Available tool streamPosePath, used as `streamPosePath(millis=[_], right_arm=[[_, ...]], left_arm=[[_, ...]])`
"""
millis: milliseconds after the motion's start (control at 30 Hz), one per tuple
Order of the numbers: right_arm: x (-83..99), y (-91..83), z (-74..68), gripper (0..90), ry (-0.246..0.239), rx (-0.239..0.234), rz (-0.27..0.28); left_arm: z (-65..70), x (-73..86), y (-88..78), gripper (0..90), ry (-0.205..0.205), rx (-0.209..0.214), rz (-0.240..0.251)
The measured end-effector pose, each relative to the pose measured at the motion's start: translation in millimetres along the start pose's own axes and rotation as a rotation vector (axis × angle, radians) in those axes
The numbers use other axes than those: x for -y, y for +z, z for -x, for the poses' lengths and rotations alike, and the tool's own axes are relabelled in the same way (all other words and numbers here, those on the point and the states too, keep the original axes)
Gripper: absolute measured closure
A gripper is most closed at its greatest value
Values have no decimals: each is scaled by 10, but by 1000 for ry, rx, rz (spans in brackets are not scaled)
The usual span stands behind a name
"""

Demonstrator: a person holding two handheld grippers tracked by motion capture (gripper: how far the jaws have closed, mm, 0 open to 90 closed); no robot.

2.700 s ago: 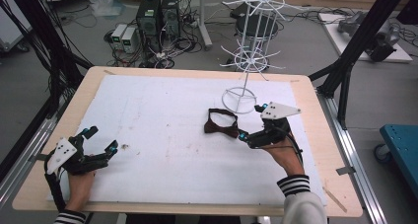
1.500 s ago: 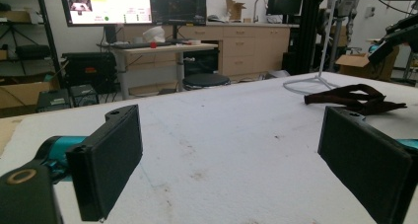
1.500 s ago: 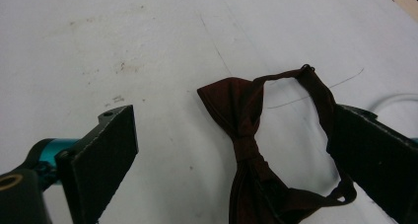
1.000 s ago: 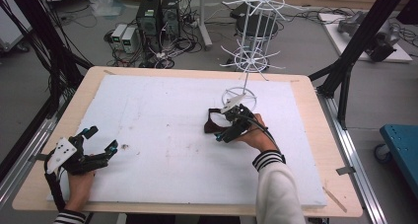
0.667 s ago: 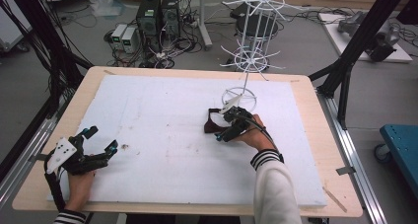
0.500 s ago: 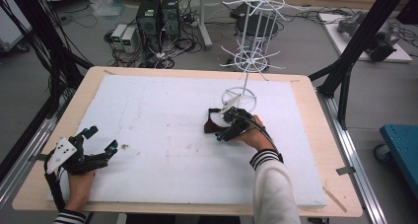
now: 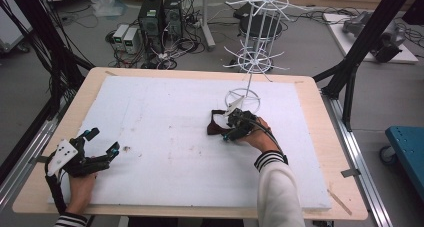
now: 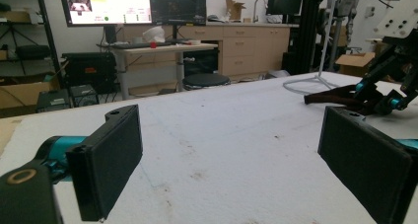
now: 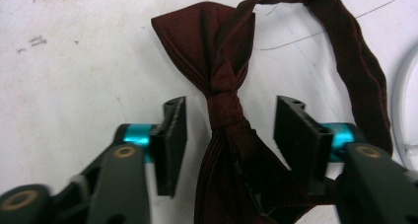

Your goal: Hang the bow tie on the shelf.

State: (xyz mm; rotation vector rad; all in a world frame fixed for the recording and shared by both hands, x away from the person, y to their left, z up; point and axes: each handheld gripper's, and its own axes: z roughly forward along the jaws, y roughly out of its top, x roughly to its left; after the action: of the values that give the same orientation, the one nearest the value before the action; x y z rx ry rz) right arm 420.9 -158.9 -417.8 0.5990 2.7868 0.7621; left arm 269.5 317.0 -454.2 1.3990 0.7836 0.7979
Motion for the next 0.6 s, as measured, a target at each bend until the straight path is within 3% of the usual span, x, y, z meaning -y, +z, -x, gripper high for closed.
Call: streamPosePath(millis=[500,600], right_arm=[[-14,10,-6,768,-24,21,-30],[-17,-1,-15,779,-24,12,-33]], left_arm=[[1,0,0,101,0,0,0],[1,0,-1,101,1,0,0]])
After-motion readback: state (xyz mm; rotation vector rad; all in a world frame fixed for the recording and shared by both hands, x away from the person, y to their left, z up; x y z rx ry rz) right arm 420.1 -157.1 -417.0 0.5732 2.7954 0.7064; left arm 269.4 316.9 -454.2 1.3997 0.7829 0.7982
